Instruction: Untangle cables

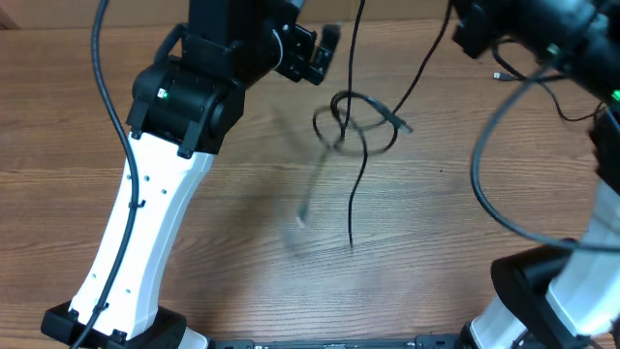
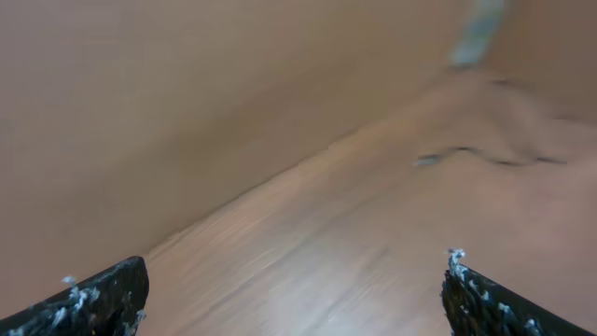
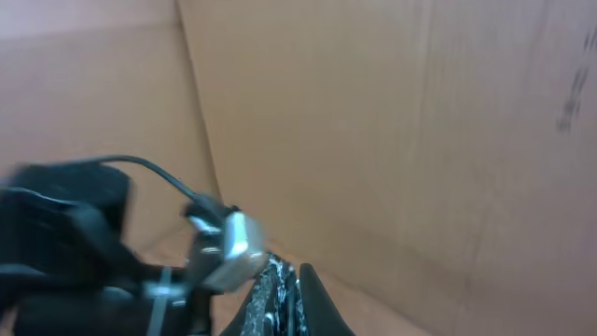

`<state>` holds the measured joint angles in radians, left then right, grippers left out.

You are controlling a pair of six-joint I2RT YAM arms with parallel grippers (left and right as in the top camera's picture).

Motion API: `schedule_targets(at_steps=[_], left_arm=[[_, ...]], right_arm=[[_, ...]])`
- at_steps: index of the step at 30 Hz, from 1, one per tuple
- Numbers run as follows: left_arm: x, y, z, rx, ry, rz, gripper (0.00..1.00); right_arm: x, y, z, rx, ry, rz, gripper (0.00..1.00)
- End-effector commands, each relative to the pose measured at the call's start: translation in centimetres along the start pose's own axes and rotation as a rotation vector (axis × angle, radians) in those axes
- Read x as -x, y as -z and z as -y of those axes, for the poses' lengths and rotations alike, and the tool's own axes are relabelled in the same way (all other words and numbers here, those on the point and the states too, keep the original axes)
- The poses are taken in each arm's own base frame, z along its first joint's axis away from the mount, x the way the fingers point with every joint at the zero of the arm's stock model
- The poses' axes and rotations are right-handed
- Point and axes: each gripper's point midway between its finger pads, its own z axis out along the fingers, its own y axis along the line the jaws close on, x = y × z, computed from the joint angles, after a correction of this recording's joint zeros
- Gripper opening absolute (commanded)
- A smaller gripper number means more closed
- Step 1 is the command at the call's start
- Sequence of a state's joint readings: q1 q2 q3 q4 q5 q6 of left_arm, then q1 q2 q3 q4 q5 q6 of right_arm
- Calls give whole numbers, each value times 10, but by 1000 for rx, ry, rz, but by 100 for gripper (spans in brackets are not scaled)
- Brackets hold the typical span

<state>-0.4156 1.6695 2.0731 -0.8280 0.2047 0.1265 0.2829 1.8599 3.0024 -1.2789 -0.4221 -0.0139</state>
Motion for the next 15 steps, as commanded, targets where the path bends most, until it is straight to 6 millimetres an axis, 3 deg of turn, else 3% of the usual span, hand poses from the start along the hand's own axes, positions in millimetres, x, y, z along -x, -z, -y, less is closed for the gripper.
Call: schedule_targets(at_steps=[1,4,12,15], left_arm=[[16,28,73,-490,-170,131,100],[12,38,83,-599,-212,154,99],[-40,35,65,-613,-323,17,100],[-46,38,73,-715,-323,43,100]], right_arm=[[5,8,3,-33,28,18,4],[4,8,5,-48,29,14,4],[2,9,20,-135,46,4,4],[6,10,21,-140,52,20,4]])
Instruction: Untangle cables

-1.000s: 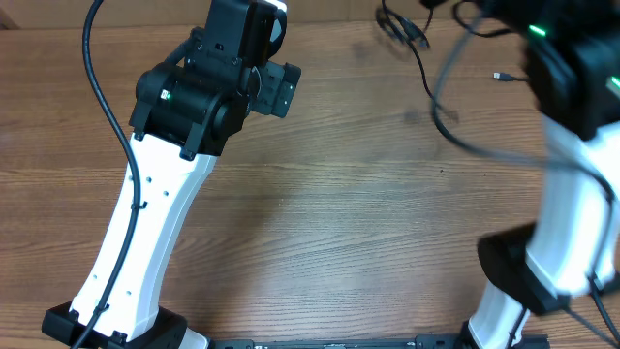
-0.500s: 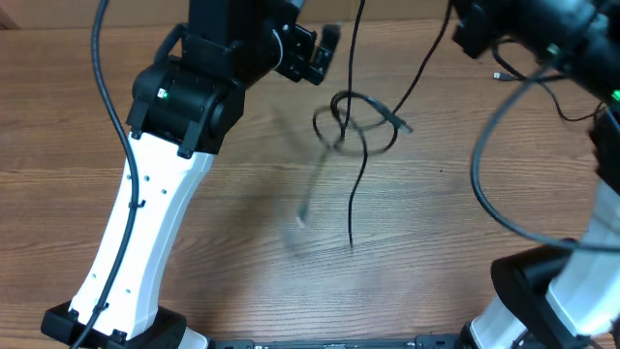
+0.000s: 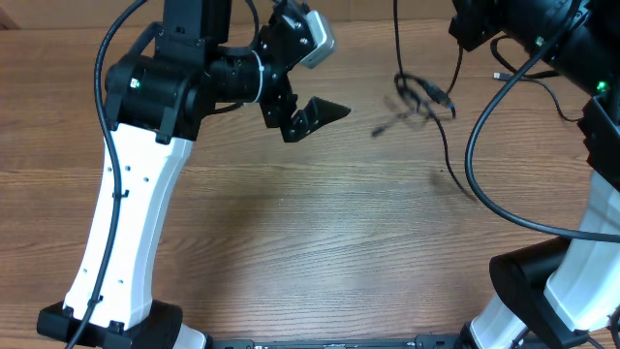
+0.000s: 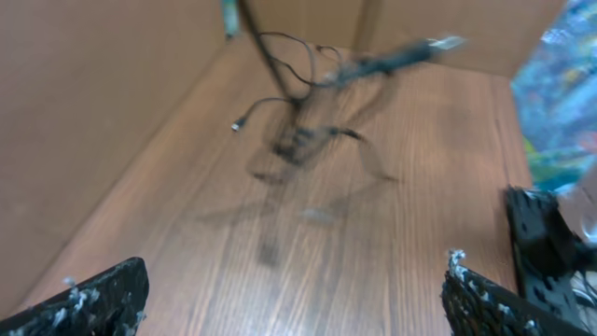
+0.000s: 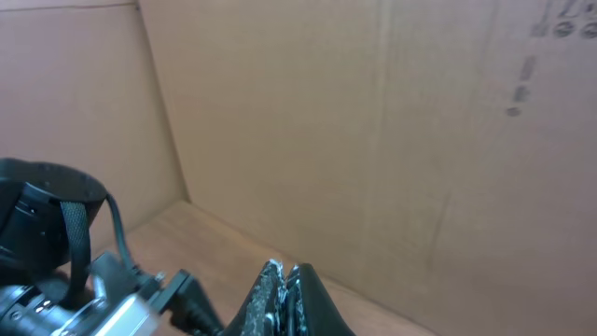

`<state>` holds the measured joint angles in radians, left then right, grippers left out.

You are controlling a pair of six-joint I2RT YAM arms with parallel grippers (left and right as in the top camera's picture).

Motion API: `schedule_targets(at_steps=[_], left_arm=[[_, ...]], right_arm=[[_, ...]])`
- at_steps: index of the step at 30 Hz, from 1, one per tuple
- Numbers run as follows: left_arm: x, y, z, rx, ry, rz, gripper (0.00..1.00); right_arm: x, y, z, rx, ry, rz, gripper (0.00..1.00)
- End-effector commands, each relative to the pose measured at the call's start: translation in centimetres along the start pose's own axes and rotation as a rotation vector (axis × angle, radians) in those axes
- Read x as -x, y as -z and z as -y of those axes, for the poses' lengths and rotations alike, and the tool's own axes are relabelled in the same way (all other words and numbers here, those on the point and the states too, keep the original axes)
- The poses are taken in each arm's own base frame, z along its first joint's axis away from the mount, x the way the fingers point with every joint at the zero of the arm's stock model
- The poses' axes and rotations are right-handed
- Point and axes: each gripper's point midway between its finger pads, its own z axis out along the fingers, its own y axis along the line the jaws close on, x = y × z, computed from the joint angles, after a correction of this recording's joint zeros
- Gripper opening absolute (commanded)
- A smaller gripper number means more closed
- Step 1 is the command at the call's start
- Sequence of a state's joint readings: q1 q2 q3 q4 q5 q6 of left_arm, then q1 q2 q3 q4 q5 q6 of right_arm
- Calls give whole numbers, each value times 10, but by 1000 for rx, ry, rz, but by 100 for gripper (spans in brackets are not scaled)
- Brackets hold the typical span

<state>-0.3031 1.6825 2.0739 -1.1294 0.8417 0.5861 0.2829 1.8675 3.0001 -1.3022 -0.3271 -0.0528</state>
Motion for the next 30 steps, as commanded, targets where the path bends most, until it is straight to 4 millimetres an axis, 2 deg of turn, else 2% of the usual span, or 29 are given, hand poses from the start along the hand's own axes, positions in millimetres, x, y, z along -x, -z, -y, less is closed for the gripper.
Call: schedule_targets(at_steps=[1,5,11,14,17,24,30], left_arm=[[3,-4,13,-152,-121,88,100],[7,-13,20,-287,-164,190,100],[-8,-42,-3,-359,-119,230,100],[-12,-51,-11,-360,-119,236,100],[-8,-50,-14,-348,-130,244,100],[5,-34,-24,-300,-137,270,100],[5,-27,-28,-305,-101,281,100]], right_arm=[[14,13,4,-45,24,51,4],[15,13,4,-45,25,53,4],[14,13,4,-45,24,49,4],[13,13,4,-45,24,48,4],[12,13,4,-45,22,44,4],[12,13,4,-46,22,42,4],[11,13,4,-45,21,40,4]])
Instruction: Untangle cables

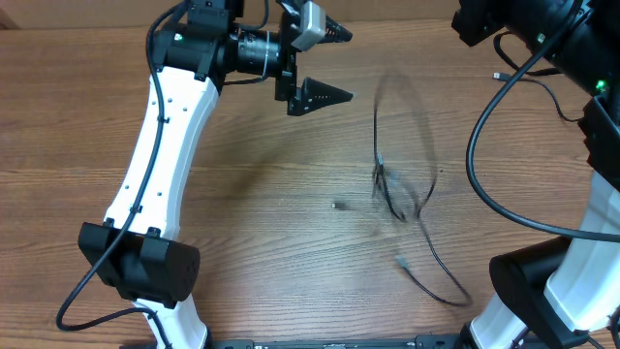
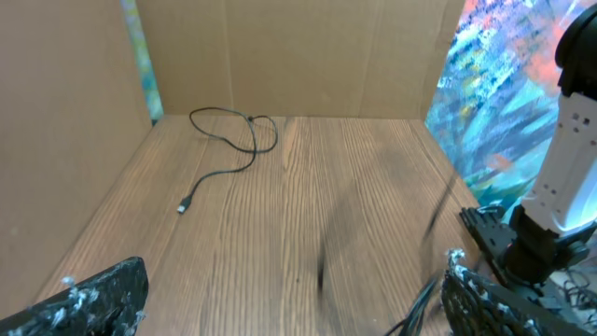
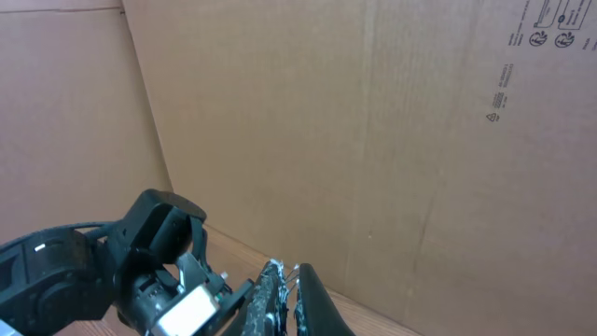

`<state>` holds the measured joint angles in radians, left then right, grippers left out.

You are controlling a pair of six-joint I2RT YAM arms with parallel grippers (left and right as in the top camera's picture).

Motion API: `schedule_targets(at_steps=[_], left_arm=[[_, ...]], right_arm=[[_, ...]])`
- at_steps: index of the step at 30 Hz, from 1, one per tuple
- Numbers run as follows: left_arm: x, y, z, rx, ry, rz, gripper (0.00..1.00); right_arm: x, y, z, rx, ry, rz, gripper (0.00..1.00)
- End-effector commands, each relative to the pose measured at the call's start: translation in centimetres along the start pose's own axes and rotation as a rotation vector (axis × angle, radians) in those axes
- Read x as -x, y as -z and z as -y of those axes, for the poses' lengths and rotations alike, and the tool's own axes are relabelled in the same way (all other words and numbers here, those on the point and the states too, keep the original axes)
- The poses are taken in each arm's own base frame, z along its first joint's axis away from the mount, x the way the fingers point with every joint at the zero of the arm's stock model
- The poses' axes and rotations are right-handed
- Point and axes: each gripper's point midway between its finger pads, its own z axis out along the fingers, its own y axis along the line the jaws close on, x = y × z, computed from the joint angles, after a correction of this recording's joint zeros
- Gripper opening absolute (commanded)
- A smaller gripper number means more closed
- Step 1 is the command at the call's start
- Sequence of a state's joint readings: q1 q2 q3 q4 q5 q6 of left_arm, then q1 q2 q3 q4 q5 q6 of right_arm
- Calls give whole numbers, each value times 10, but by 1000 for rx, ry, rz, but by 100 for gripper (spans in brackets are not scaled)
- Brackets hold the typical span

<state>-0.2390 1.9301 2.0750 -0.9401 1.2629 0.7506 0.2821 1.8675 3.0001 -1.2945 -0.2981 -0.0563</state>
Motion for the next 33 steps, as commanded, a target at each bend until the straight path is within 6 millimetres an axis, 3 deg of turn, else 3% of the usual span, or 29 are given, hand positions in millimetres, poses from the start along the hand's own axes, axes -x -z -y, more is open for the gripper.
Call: schedule_targets(at_steps=[1,7,10,11,12,13,15,20,25,28,30,31,32,33], left_arm=[[22,9,15,-19,-6,37,100],[19,3,16,-14,-2,15,100],[15,3,10,20,5,-12,100],[16,7,6,35,25,-11,100],[23,18,-2,77,82,-3,100],[26,26,-7,107,112,-2,100],[35,44,-18,188,172,-5,100],[57,77,-24,331,224,-20,100],[68,97,-16,481,235,-100,100],[70,107,-14,553,232,-137,100],[70,109,-13,564,223,-152,100],[69,109,-12,563,225,-155,100],[68,109,-11,561,233,-158,100],[66,108,-10,559,241,-162,100]], right_arm=[[10,12,-1,-16,15,33,4],[8,12,0,-18,12,25,4],[-12,10,14,-96,-11,-51,4],[-29,8,26,-158,-26,-117,4],[-72,5,50,-284,-68,-284,13],[-91,5,58,-332,-96,-358,29],[-137,3,71,-422,-189,-526,44],[-212,-25,66,-420,-416,-757,53],[-304,-25,61,-472,-546,-1057,54],[-352,-18,52,-318,-341,-1255,49],[-383,-11,34,-104,-161,-1382,48],[-395,-8,24,6,-88,-1416,54],[-411,-7,6,184,-1,-1439,66],[-423,-7,-8,297,25,-1437,69]])
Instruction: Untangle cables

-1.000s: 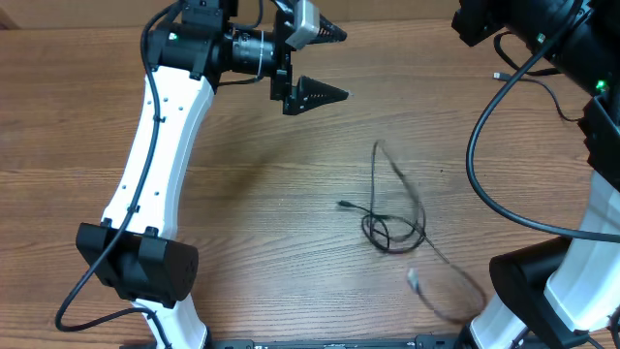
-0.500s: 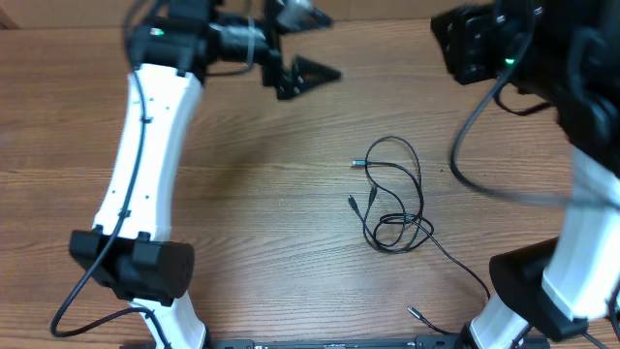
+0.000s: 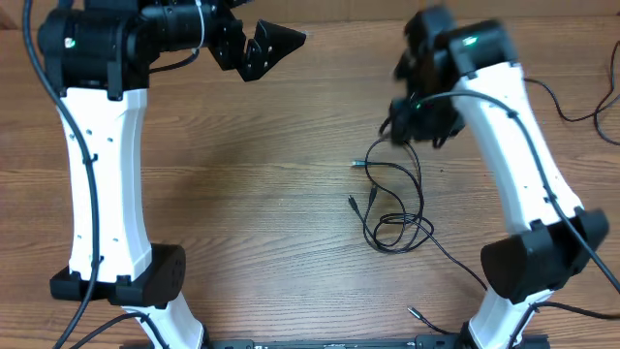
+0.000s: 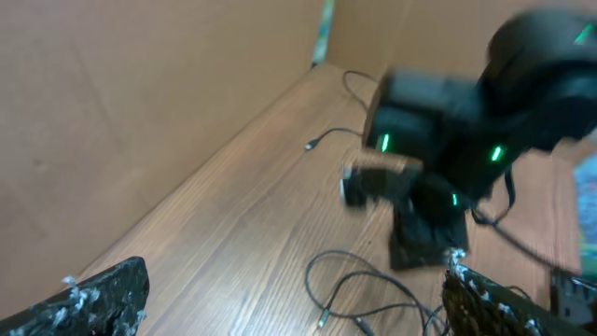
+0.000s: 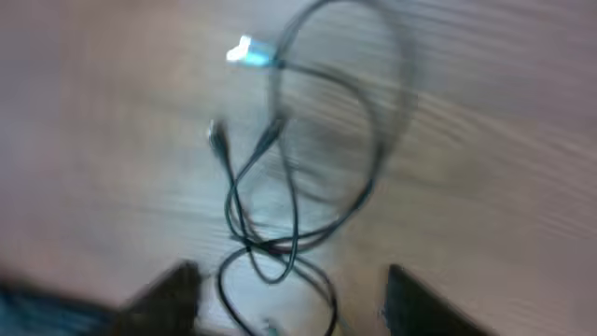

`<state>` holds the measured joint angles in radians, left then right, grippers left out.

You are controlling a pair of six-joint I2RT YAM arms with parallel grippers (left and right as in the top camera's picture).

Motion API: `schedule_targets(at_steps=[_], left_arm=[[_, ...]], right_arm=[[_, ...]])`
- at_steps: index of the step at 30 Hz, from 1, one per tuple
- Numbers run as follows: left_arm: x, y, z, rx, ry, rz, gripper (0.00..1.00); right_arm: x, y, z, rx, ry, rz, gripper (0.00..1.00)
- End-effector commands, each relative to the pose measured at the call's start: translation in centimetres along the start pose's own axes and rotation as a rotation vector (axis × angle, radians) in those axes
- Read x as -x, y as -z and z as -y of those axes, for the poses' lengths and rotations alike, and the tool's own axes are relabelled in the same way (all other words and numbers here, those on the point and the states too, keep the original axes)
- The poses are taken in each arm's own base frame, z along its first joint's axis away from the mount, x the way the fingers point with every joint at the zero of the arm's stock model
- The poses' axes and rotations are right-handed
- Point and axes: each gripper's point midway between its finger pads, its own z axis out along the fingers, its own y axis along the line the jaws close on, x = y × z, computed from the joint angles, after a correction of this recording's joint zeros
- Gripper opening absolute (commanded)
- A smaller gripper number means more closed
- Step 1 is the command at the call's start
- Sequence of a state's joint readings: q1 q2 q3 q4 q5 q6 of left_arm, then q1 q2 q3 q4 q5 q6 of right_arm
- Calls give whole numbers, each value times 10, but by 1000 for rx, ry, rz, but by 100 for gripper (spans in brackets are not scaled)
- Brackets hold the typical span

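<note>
A tangle of thin black cables lies on the wooden table, right of the middle, with two plug ends pointing left. It also shows as blurred loops in the right wrist view. My right gripper hangs open just above the tangle, one loop lying between its fingers. My left gripper is open and empty, high at the back left, looking across at the right arm and the cables.
Another black cable trails along the far right edge, and its far end lies near the cardboard wall. A loose plug rests by the front edge. The right arm's base stands at the front right.
My right gripper was shut and high by the cardboard wall; now it is open and low over the tangle. The tangle, blurred before, lies still. My left arm has shifted to the left.
The tangle first hung at the back middle under my shut right gripper, with the open left gripper close by. It then showed farther right, then blurred over the table's middle right. Now it rests on the wood under my open right gripper.
</note>
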<state>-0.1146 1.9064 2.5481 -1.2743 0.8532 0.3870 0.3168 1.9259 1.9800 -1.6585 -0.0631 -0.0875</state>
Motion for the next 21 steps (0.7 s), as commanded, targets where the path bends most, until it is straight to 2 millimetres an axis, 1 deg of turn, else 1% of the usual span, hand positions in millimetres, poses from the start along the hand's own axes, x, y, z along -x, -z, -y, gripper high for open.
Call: schedule_targets(at_steps=[1,2,3,4,5,7,8,9,10,11,12,14,15,18,19,21], left_arm=[[1,8,1,52,-6,-15,100],[-1,8,2,49,-5,-23,100],[-3,9,3,46,-6,-32,100],[-6,9,4,42,-11,-41,100],[-8,9,4,43,-15,-51,100],[-14,9,2,60,-17,-75,100],[-16,9,0,73,-14,-87,100],[-18,10,-1,82,-12,-94,100],[-19,10,-2,89,-10,-100,100],[-19,10,-2,89,-9,-101,100],[-19,10,-2,88,-8,-102,100],[-20,10,-2,86,-4,-105,100],[-21,10,-1,85,0,-108,100],[-25,10,1,78,16,-123,100],[-27,10,2,76,21,-128,100],[-29,11,2,73,20,-135,100]], right_arm=[[-20,-34,-53,214,505,-53,69],[-28,-44,-68,290,556,-67,68],[-33,-49,-76,333,579,-75,67],[-41,-56,-89,397,614,-87,67],[-48,-60,-97,440,633,-99,62],[-61,-66,-111,513,665,-124,48],[-67,-69,-115,536,681,-136,37],[-71,-70,-117,543,689,-149,24],[-75,-72,-119,545,692,-164,20],[-76,-73,-118,539,695,-172,20],[-76,-76,-115,508,706,-176,100],[-66,-85,-101,406,720,-165,100],[-61,-88,-95,356,676,-166,100],[-52,-90,-96,338,527,-154,100],[-51,-90,-98,346,559,-142,100],[-58,-88,-98,346,689,-144,100]])
